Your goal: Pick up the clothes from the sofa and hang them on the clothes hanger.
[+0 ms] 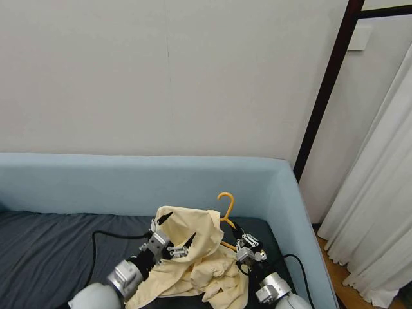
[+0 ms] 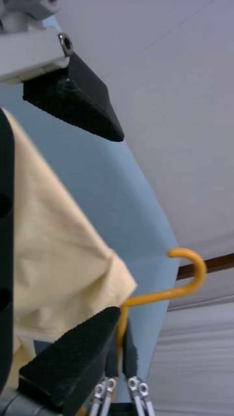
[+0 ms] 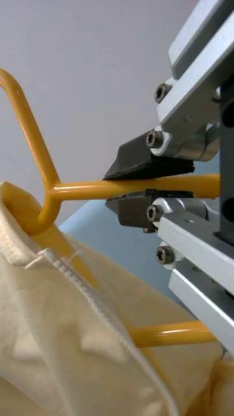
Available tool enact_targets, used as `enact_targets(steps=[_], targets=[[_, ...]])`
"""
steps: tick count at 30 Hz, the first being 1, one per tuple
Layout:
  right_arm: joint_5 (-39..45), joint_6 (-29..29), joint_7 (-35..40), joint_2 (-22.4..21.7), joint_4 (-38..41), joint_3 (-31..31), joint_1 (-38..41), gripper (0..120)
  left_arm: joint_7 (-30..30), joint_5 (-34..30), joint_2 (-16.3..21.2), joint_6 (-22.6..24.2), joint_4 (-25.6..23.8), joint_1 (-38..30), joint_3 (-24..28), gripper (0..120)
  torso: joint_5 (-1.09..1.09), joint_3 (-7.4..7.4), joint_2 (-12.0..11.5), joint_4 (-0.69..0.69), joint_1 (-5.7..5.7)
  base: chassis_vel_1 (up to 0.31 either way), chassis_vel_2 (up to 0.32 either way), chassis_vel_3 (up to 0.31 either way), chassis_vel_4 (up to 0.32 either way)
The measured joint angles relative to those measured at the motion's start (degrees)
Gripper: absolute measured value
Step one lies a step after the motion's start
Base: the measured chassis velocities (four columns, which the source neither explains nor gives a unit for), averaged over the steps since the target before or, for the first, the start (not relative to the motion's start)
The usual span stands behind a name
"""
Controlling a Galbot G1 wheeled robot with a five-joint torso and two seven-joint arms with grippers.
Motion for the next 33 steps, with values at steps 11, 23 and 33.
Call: enact_targets(steps=[11,23,33], targets=[[-5.98,3.61,0.25,1.91,-3.18,-2.27,3.33,5,12.34,-8.34,8.28,-0.99,3.66,-4.33,-0.87,100,-0.02,0.00,0.00,0.01,0.00,0.000,0.000,0.000,0.000],[-11.00,5.82,0.72,2.83,-4.25,-0.99,3.66,5,32.46,-15.91,11.55,-3.14,10.91,-11.31,0.82,100,-0.02,0.00,0.00,0.01,0.00,0.000,0.000,0.000,0.000],[-12.85,6.83,0.78,2.61,-4.44,-0.05,3.51,5,36.71,-18.13,10.98,-2.47,17.54,-25.08,13.05,100,0.01,-0.01,0.00,0.00,0.00,0.000,0.000,0.000,0.000]])
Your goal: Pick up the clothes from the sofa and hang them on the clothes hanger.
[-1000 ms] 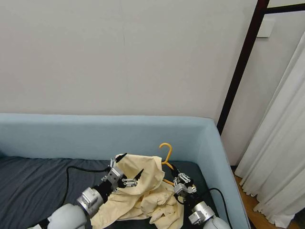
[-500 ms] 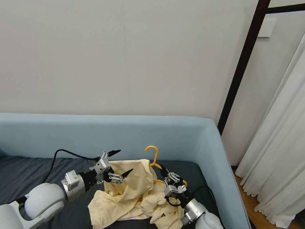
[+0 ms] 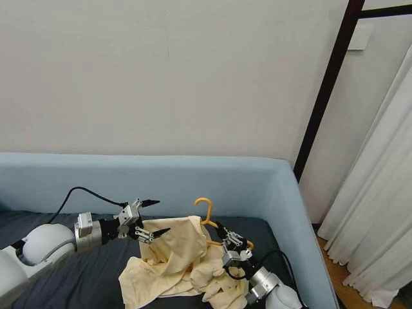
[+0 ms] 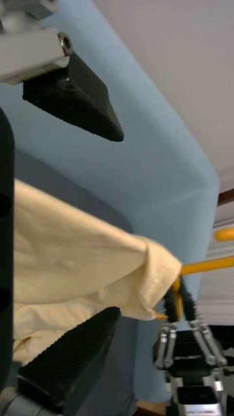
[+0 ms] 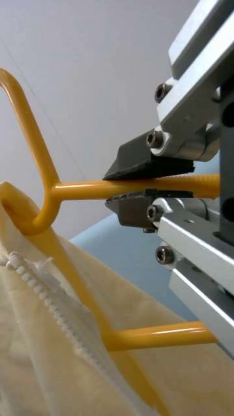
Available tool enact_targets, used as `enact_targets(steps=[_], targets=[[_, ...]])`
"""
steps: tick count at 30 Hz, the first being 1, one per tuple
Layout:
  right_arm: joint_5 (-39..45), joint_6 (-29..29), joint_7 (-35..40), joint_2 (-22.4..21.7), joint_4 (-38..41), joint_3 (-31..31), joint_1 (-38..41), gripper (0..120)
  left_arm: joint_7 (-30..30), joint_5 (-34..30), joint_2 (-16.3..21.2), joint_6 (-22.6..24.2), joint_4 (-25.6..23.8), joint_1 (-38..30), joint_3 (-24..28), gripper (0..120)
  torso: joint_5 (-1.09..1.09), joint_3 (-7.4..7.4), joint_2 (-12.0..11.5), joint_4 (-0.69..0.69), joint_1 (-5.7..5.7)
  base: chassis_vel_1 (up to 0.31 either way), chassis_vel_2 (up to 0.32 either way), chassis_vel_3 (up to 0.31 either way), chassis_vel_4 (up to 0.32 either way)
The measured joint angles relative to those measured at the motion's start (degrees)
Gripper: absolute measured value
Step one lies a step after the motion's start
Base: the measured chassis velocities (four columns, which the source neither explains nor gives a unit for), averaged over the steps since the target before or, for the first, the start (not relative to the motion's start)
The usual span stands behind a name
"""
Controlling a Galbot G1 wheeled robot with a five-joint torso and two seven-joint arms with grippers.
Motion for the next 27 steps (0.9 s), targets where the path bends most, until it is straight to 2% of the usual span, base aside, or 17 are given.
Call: enact_targets(steps=[2,3,5,7,13,17,23,27], targets=[[-1.20,0.53,0.00,0.07,0.02,0.41,0.11,5,0.28,-0.35,-0.91,0.32,1.75,-5.50,7.01,100,-0.05,0.00,0.00,-0.01,0.00,0.000,0.000,0.000,0.000],[-1.20,0.53,0.00,0.07,0.02,0.41,0.11,5,0.28,-0.35,-0.91,0.32,1.75,-5.50,7.01,100,-0.05,0.00,0.00,-0.01,0.00,0.000,0.000,0.000,0.000],[-2.53,1.26,0.00,0.07,0.24,0.75,0.05,5,0.95,-0.32,-1.96,0.55,3.56,-10.63,12.29,100,-0.01,0.00,0.00,0.00,0.00,0.000,0.000,0.000,0.000],[-4.08,2.39,0.00,-0.21,0.29,1.15,-0.10,5,1.39,-0.31,-3.07,0.67,4.83,-14.19,15.07,100,-0.02,0.00,0.00,0.00,0.00,0.000,0.000,0.000,0.000],[-5.94,3.99,0.10,-0.37,0.12,1.75,-0.32,5,1.51,-0.99,-4.88,1.00,6.53,-18.06,17.96,100,-0.01,0.01,0.00,-0.01,0.00,0.000,0.000,0.000,0.000],[-6.55,4.61,0.28,-0.12,-0.13,1.94,-0.29,5,3.08,-0.60,-6.68,0.36,8.60,-22.02,22.49,100,-0.01,0.00,0.00,0.00,0.00,0.000,0.000,0.000,0.000],[-8.59,5.58,1.20,0.37,-0.80,2.39,-0.26,5,4.03,0.33,-7.08,-0.64,9.28,-22.90,24.72,97,-0.02,0.00,0.00,0.00,0.00,0.000,0.000,0.000,0.000],[-8.79,5.72,1.37,0.67,-1.27,2.20,-0.08,5,4.90,1.22,-7.72,-1.12,10.72,-23.17,26.07,88,-0.01,0.00,0.00,0.00,0.00,0.000,0.000,0.000,0.000]])
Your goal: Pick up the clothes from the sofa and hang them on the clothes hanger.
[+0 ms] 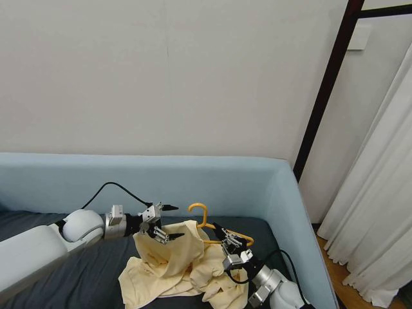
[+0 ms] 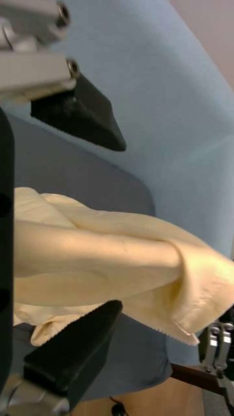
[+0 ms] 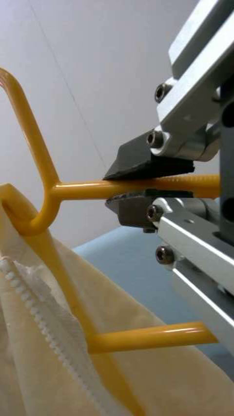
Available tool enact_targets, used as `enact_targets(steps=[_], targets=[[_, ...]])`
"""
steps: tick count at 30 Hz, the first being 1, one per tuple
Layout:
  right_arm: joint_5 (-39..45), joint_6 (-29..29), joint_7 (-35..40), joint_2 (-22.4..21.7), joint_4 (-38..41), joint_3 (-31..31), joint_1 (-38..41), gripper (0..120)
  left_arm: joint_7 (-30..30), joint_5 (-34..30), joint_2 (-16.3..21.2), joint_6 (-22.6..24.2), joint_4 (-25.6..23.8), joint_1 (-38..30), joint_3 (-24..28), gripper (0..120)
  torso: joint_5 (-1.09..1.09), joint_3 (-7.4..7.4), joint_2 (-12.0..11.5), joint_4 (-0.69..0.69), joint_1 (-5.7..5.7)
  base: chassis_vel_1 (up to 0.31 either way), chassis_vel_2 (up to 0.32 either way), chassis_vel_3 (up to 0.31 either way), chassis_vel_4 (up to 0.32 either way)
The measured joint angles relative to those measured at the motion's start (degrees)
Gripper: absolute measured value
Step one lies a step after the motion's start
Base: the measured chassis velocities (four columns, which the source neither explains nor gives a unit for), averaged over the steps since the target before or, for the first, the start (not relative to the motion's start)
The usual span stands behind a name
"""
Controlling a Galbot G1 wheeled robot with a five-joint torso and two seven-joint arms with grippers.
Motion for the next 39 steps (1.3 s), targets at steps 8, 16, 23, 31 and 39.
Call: enact_targets(steps=[8,16,23,31,39], targets=[[-0.16,0.43,0.16,0.20,-0.87,0.00,0.56,5,1.19,0.15,-1.06,-0.25,1.31,0.04,0.69,61,0.00,0.00,0.00,0.00,0.00,0.000,0.000,0.000,0.000],[-1.87,2.05,0.95,-0.14,-1.37,-0.44,0.63,5,3.56,1.26,-2.46,-1.02,2.65,0.68,1.25,31,0.00,0.00,0.00,0.00,0.00,0.000,0.000,0.000,0.000],[-1.89,2.42,1.38,-0.13,-2.18,-0.43,0.89,5,3.85,1.63,-3.01,-1.27,2.81,1.08,1.24,5,0.00,0.00,0.00,-0.01,0.00,0.000,0.000,0.000,0.000],[-0.66,1.35,1.59,0.15,-2.11,-1.35,1.01,5,3.87,1.65,-2.96,-1.55,3.20,3.02,-0.73,4,0.00,0.00,0.00,-0.01,0.00,0.000,0.000,0.000,0.000],[7.50,-1.71,0.61,-0.72,0.36,-3.73,0.79,20,3.73,1.67,-2.16,-1.67,3.48,7.22,-5.43,1,-0.01,-0.01,0.00,0.01,0.00,0.000,0.000,0.000,0.000]])
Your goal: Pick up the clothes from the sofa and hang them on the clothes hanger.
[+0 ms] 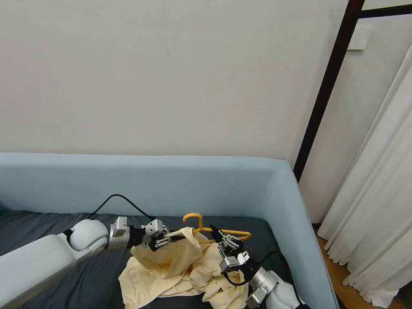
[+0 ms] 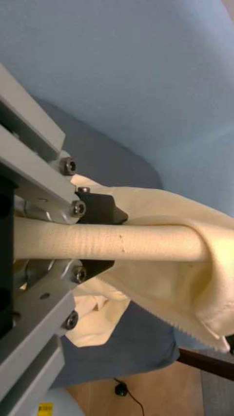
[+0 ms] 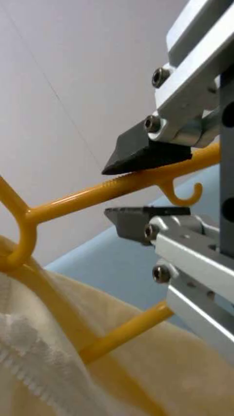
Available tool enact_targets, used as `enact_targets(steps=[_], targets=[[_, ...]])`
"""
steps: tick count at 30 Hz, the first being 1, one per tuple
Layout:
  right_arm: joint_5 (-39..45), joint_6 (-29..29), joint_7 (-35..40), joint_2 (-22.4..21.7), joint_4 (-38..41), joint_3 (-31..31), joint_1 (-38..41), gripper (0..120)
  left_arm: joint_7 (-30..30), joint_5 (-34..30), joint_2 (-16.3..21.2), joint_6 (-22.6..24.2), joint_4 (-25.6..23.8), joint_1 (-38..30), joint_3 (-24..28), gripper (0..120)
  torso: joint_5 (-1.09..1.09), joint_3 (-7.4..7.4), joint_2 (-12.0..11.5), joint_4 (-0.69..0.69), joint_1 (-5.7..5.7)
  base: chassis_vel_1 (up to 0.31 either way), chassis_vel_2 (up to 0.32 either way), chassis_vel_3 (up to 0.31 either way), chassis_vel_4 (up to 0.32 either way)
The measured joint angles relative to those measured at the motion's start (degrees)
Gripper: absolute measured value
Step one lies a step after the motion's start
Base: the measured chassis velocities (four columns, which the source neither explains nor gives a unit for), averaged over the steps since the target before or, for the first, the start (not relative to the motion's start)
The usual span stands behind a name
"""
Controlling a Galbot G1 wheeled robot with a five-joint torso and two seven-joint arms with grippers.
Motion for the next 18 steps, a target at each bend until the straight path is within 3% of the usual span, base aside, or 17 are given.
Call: enact_targets(steps=[1,3,6,13,15,17,18], targets=[[2.52,-0.78,-0.60,-0.60,1.25,-0.76,-0.63,28,-0.07,-0.08,0.14,-0.13,0.47,0.96,-1.16,1,0.00,0.00,0.00,-0.01,0.00,0.000,0.000,0.000,0.000],[3.72,-1.08,-0.92,-0.92,1.91,-1.02,-1.00,31,-0.16,-0.19,0.21,-0.14,0.70,1.51,-1.91,1,0.00,0.00,0.00,-0.02,0.00,0.000,0.000,0.000,0.000],[7.51,-2.45,-1.66,-2.14,4.49,-2.04,-2.23,46,-0.76,-0.86,0.39,-0.15,1.25,4.14,-4.86,1,0.00,0.00,0.00,-0.02,0.00,0.000,0.000,0.000,0.000],[14.76,-6.32,-1.25,-4.22,7.86,-3.54,-4.31,67,-1.16,-1.49,0.67,-0.15,1.72,8.26,-8.86,1,0.00,0.00,0.00,-0.01,0.00,0.000,0.000,0.000,0.000],[20.77,-9.29,-0.19,-5.10,9.60,-4.55,-5.36,73,-1.19,-1.48,0.74,-0.17,1.99,10.53,-11.20,1,0.00,0.00,0.00,-0.02,0.00,0.000,0.000,0.000,0.000],[35.79,-17.51,2.85,-6.18,13.76,-7.17,-6.63,86,-0.99,-1.51,1.59,-0.60,1.94,15.55,-16.74,1,-0.01,0.00,0.00,-0.04,0.00,0.000,0.000,0.000,0.000],[35.79,-17.51,2.85,-6.18,13.76,-7.17,-6.63,86,-0.99,-1.51,1.59,-0.60,1.94,15.55,-16.74,1,-0.01,0.00,0.00,-0.04,0.00,0.000,0.000,0.000,0.000]])
